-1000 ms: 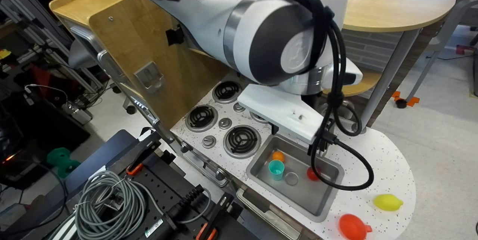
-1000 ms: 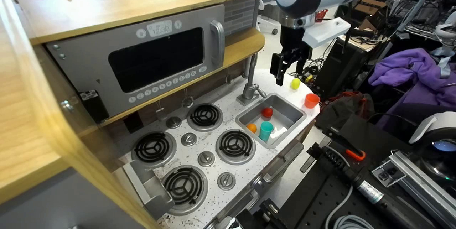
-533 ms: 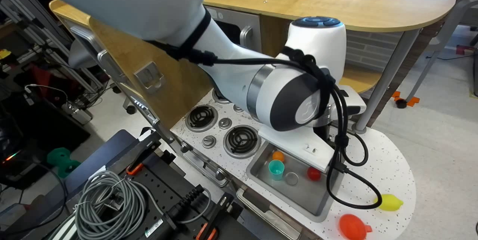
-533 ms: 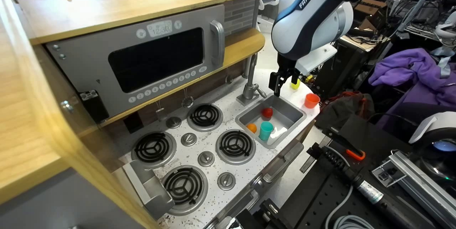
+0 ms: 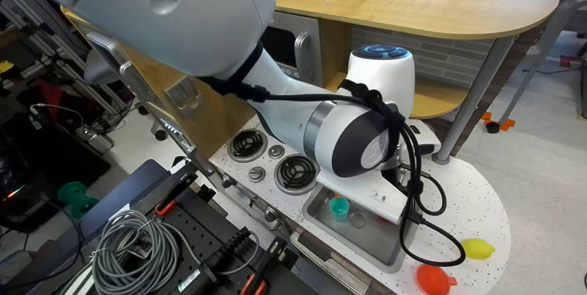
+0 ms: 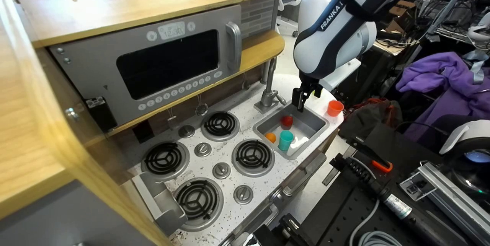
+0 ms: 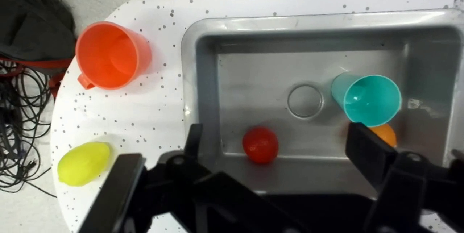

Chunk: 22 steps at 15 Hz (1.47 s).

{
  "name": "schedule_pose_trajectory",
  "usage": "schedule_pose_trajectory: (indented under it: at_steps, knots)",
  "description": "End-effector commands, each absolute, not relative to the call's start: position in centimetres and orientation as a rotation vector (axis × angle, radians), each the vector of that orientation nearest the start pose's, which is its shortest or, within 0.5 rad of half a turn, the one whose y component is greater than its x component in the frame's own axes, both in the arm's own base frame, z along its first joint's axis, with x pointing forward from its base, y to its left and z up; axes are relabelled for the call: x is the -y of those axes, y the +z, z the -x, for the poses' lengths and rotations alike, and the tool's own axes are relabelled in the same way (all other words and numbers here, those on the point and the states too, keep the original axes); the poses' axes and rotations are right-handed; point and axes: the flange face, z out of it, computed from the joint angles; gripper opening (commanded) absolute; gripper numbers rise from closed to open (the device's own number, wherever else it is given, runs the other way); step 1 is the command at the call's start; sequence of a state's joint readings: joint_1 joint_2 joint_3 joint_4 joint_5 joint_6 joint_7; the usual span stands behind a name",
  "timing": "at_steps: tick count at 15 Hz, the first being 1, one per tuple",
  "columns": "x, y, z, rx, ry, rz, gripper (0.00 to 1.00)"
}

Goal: Take the blue cup out of the sink and put it in the orange cup

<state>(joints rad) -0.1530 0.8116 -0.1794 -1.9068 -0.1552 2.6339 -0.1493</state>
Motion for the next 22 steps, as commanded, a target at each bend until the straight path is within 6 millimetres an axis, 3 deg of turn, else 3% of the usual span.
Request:
schedule_pose_trajectory:
  at_steps: [1,11,17,22]
  knots:
    - [18.9,5.3,-57.7,0.072,0.208,3.34,1.0]
    - [15.6,-0.6,-57.6,0.158,0.326,3.348,1.0]
    - [15.0,-2.8,-59.1,0.115,0.351,3.385,1.0]
    - [14.8,-4.7,-59.1,0.114,0.419,3.392,1.0]
